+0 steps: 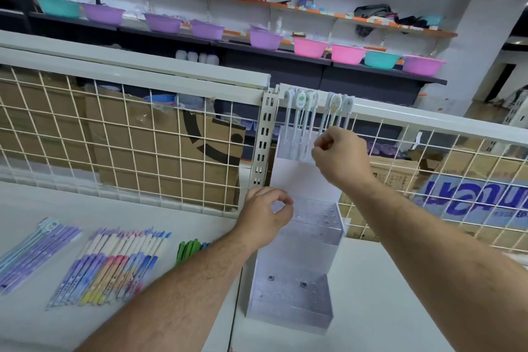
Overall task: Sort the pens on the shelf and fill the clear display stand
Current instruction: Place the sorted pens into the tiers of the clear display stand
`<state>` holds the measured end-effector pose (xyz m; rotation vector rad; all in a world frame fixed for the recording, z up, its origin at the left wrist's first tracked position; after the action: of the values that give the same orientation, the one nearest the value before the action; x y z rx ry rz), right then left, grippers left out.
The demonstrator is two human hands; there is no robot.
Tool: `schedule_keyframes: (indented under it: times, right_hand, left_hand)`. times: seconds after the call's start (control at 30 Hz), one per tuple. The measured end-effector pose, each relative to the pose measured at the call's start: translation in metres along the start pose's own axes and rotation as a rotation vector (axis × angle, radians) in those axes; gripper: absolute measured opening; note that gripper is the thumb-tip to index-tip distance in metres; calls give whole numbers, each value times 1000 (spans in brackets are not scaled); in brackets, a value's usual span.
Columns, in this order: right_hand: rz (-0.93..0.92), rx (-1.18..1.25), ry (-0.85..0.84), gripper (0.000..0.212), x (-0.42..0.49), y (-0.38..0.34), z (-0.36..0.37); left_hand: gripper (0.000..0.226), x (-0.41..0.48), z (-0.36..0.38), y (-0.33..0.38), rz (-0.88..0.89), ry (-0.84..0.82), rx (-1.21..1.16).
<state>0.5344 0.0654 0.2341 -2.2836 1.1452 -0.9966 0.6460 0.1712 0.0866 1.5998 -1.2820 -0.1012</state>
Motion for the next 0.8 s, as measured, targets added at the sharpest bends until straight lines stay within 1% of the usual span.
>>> schedule_keyframes:
  times: [0.17,0.23,0.33,0.43,0.57,0.73,0.8]
  right_hand:
    - [-28,-24,-50,4,-19,22,4]
    - [-24,-39,-93,11,-28,33,10]
    - [-38,-70,-158,26,-41,45,20]
    - [-63,-75,-193,36,-50,51,26]
    - [-74,-71,-211,37,-62,48,28]
    - [-100,-93,-231,38,-80,28,34]
    - [-114,-109,-247,40,-90,15,45]
  left_hand:
    - [10,-4,-2,4,0,31,19]
    - [15,-7,-3,5,-13,32,48]
    - [22,-11,-3,11,2,16,113]
    - [22,-14,-6,15,-13,35,124]
    - [28,-21,-10,8,-136,19,96]
    - [46,-38,-29,0,-128,-77,107]
    - [44,-49,-47,-11,-166,-63,100]
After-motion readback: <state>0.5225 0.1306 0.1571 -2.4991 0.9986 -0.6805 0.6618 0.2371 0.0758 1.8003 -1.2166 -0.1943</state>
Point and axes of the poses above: each hand's wrist, its own x-axis towards the middle knuckle, its own z-axis out of the palm, y = z × x, the point moved 8 cm from there along x, towards the middle knuckle, and after that the axes turned 7 degrees about z, right-handed, at the moved point
